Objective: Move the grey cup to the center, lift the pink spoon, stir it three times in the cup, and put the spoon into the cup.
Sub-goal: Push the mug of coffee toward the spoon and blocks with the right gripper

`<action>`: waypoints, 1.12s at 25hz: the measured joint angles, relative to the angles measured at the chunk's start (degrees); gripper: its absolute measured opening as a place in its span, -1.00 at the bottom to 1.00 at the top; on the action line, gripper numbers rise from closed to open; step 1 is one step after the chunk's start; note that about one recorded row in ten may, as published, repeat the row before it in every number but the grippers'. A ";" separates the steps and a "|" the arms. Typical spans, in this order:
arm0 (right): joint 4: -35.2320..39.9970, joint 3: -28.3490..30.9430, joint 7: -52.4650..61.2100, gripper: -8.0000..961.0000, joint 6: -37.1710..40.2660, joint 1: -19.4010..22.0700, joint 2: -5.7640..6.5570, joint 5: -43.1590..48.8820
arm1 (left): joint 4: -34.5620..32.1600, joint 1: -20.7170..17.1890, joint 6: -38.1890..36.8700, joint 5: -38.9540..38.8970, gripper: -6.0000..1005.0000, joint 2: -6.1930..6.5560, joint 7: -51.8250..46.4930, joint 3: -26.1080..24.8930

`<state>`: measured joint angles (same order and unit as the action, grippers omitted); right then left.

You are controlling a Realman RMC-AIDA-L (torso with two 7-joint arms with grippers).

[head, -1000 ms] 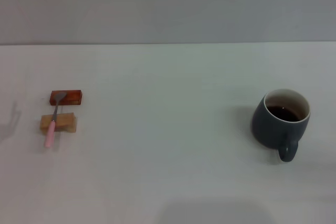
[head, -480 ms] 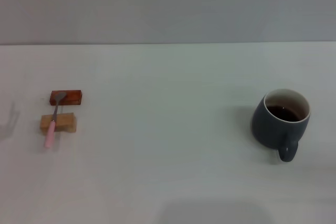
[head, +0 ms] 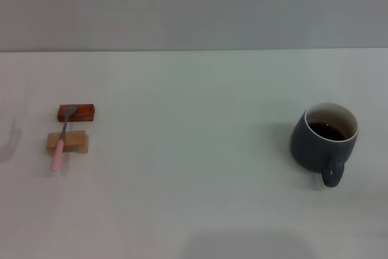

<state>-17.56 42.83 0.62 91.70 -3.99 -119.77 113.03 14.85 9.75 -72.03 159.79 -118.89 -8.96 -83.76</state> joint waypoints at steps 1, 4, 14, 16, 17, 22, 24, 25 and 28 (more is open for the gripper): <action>0.00 0.00 0.00 -0.99 0.00 0.00 0.00 0.00 | 0.01 0.00 -0.01 0.00 0.66 0.00 0.00 0.00; 0.00 0.05 0.00 -0.99 -0.12 -0.12 0.06 0.00 | 0.06 0.02 -0.04 0.00 0.66 -0.02 0.00 0.00; 0.36 0.03 0.39 -0.99 -2.84 -0.58 0.11 -1.33 | 0.03 0.16 0.17 0.00 0.66 -0.02 0.04 -0.01; 0.50 0.05 0.48 -0.99 -3.25 -0.63 0.11 -1.50 | 0.05 0.09 0.18 0.00 0.66 -0.02 0.04 -0.12; 0.62 0.07 0.54 -0.99 -3.79 -0.78 0.12 -1.95 | 0.05 0.07 0.24 0.00 0.66 -0.02 0.03 -0.12; 2.19 0.04 0.57 -0.99 -8.78 -3.31 0.35 -8.08 | -0.61 0.38 0.47 0.00 0.66 -0.02 0.04 0.17; 3.94 0.05 0.58 -0.99 -11.62 -5.24 0.41 -9.67 | -0.70 0.41 0.52 0.00 0.66 -0.03 0.03 0.18; 5.77 0.16 0.58 -0.99 -14.71 -7.32 0.45 -10.18 | -0.71 0.42 0.52 -0.01 0.66 -0.05 0.03 0.18; 6.89 0.19 0.59 -0.99 -17.62 -9.14 0.49 -10.36 | -0.71 0.46 0.52 0.00 0.66 -0.13 0.02 0.27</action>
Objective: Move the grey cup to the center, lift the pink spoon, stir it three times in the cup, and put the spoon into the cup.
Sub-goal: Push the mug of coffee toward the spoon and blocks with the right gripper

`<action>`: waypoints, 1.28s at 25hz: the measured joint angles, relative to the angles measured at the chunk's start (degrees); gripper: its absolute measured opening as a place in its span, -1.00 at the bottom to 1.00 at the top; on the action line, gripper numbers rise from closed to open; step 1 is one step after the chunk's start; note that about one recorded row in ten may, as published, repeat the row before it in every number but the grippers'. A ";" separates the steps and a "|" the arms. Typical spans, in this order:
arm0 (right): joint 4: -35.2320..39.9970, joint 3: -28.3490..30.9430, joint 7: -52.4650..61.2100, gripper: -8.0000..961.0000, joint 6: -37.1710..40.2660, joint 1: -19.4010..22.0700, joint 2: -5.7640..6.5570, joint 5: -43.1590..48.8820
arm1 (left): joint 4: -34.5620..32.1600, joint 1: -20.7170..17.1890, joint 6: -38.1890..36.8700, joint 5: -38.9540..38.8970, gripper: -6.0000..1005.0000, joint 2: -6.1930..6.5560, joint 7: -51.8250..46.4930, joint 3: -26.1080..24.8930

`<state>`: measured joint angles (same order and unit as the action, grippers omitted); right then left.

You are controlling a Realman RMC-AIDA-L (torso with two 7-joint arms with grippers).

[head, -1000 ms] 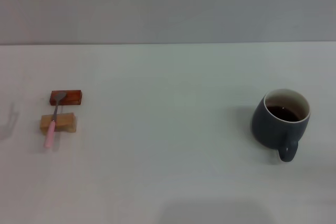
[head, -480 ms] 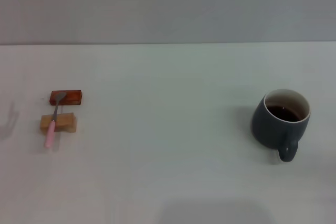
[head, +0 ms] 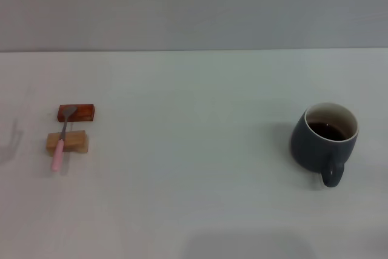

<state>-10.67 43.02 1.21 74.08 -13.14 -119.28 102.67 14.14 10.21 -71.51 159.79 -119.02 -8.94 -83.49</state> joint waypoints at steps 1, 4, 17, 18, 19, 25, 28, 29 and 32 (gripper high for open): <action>0.33 0.01 0.01 -0.99 -1.20 -0.77 0.02 -0.01 | 0.00 0.03 0.00 -0.01 0.66 -0.03 -0.01 0.15; 0.76 -0.12 0.02 -0.99 -3.67 -2.52 0.04 -0.02 | 0.13 0.07 0.01 0.00 0.66 -0.06 -0.02 0.51; 1.08 -1.05 -0.35 -0.99 -13.65 -8.67 0.10 0.43 | 0.02 1.23 0.04 0.00 0.66 0.11 -0.02 0.52; 1.07 -1.44 -0.36 -0.99 -14.26 -9.15 0.11 0.43 | 0.04 1.29 0.05 0.00 0.66 0.11 -0.02 0.52; 1.05 -1.97 -0.38 -0.99 -14.74 -9.63 0.12 0.44 | 0.10 1.32 0.05 0.00 0.66 0.11 -0.02 0.52; 0.28 -5.80 -0.43 -0.99 -15.72 -10.91 -0.05 0.48 | 0.44 1.32 0.06 0.00 0.66 0.11 -0.05 0.52; -0.49 -7.82 -0.42 -0.99 -16.15 -11.07 -0.16 0.51 | 0.62 1.31 0.02 0.00 0.66 0.07 -0.08 0.52; -0.78 -8.36 -0.42 -0.99 -16.29 -11.08 -0.18 0.51 | 0.67 1.31 0.00 0.00 0.66 0.07 -0.09 0.52; -1.34 -9.72 -0.45 -0.99 -16.53 -11.10 -0.17 0.52 | 0.71 1.39 -0.06 0.00 0.66 0.05 -0.10 0.52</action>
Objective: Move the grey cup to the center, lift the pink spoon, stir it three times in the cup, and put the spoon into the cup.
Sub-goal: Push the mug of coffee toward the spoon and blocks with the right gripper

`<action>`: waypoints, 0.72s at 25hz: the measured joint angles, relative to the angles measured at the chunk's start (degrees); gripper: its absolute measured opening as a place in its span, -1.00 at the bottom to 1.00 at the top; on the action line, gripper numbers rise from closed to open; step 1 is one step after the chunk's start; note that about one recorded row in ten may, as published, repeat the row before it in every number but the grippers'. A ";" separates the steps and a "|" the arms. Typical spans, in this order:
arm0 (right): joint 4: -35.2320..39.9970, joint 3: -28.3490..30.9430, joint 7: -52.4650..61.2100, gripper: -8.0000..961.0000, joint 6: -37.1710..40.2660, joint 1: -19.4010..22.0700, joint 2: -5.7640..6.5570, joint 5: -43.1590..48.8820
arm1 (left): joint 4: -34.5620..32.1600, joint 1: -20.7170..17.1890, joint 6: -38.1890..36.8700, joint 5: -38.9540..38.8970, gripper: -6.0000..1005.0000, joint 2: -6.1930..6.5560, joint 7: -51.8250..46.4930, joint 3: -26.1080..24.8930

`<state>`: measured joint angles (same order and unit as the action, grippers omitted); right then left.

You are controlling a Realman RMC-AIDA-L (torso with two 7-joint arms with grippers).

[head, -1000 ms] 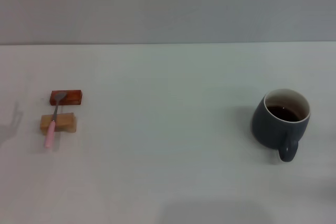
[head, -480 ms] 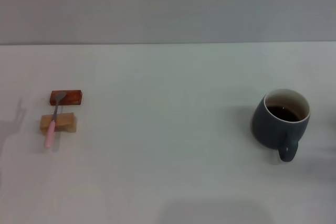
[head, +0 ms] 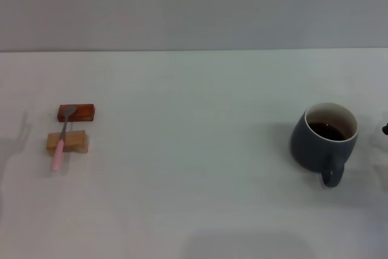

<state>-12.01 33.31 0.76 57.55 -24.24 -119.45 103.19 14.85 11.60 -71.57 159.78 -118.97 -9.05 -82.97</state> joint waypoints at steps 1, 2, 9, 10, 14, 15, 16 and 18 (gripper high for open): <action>-0.01 -0.17 0.00 -0.99 -0.01 0.00 0.00 0.00 | 0.00 0.04 -0.04 0.00 0.66 -0.01 0.00 0.00; -0.03 -0.42 -0.01 -0.99 -0.01 -0.01 0.00 0.00 | 0.00 0.06 -0.06 0.00 0.66 -0.01 0.00 0.00; -0.78 -1.87 0.01 -0.99 -0.51 -0.14 -0.04 0.00 | 0.00 0.09 -0.14 0.00 0.66 -0.11 0.00 0.00; -0.89 -2.13 0.00 -0.99 -0.68 -0.20 -0.05 0.00 | 0.00 0.09 -0.16 0.00 0.66 -0.12 -0.01 -0.02; -0.97 -3.09 0.00 -0.99 -0.90 -0.54 -0.07 0.00 | 0.00 0.09 -0.29 0.00 0.66 -0.12 -0.01 -0.15; -1.11 -3.31 0.00 -0.99 -0.94 -0.58 -0.07 0.00 | 0.00 0.09 -0.31 0.00 0.66 -0.12 -0.01 -0.16; -1.24 -3.60 0.00 -0.99 -0.99 -0.64 -0.08 0.00 | 0.00 0.09 -0.32 0.00 0.66 -0.12 -0.01 -0.16; -1.57 -4.47 0.00 -0.98 -1.07 -0.75 -0.09 -0.01 | 0.00 0.09 -0.32 0.00 0.66 -0.12 -0.01 -0.17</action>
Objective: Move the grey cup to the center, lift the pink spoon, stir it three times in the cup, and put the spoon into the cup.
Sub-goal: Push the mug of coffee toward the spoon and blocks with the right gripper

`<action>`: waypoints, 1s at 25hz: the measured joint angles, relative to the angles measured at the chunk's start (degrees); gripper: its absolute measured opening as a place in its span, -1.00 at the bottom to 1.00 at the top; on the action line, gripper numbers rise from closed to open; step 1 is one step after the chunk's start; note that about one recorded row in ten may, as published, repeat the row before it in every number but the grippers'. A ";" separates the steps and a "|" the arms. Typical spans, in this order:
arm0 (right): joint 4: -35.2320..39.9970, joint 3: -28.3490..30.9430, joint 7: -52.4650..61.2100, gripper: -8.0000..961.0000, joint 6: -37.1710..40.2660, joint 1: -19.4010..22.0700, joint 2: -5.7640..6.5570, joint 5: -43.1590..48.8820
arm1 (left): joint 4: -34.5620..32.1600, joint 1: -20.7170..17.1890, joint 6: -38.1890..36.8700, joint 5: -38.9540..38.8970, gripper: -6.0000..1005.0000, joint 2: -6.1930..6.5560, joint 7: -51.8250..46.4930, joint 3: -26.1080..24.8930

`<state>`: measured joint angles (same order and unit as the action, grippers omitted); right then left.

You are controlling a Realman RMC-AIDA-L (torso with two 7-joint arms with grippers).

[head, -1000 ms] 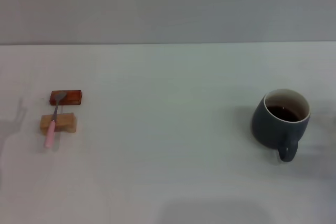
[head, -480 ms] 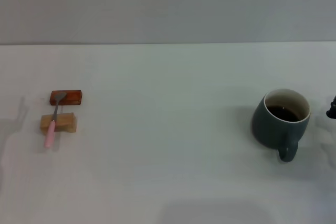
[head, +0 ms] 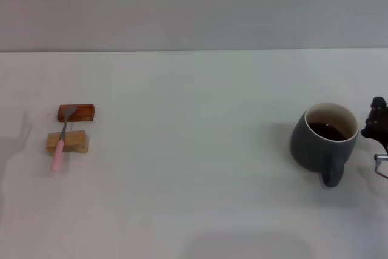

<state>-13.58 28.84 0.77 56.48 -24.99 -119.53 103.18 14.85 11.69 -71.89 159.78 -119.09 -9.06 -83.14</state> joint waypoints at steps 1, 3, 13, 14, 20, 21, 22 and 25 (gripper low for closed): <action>-0.37 -0.70 0.00 -0.98 -0.03 -0.08 0.00 0.00 | 0.00 0.01 -0.01 0.00 0.66 0.00 0.00 0.07; -0.54 -0.87 0.00 -0.98 -0.04 -0.09 0.00 -0.01 | 0.00 0.03 0.00 0.00 0.66 0.00 0.00 0.09; -2.43 -3.31 -0.01 -0.99 -0.20 -0.27 0.00 -0.01 | 0.00 0.00 0.04 0.00 0.66 0.08 0.00 0.09; -2.68 -4.01 -0.02 -0.99 -0.33 -0.59 0.00 -0.01 | 0.00 0.00 0.11 0.00 0.66 0.09 0.00 0.14; -3.53 -5.83 -0.05 -0.99 -0.60 -1.46 -0.03 -0.01 | -0.05 -0.06 0.24 0.00 0.66 0.09 0.00 0.00; -4.17 -6.27 -0.06 -0.99 -0.61 -1.78 -0.05 -0.01 | -0.06 -0.14 0.24 0.00 0.66 0.09 0.00 -0.11; -4.17 -6.27 -0.06 -0.99 -0.61 -1.78 -0.05 -0.01 | -0.06 -0.14 0.24 0.00 0.66 0.09 0.00 -0.11; -4.74 -7.36 -0.05 -0.99 -0.85 -2.34 -0.06 -0.01 | -0.07 -0.16 0.24 0.00 0.66 0.10 0.00 -0.20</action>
<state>-18.31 21.48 0.71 55.63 -27.33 -119.59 103.18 14.78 11.53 -71.65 159.78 -119.00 -9.06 -83.34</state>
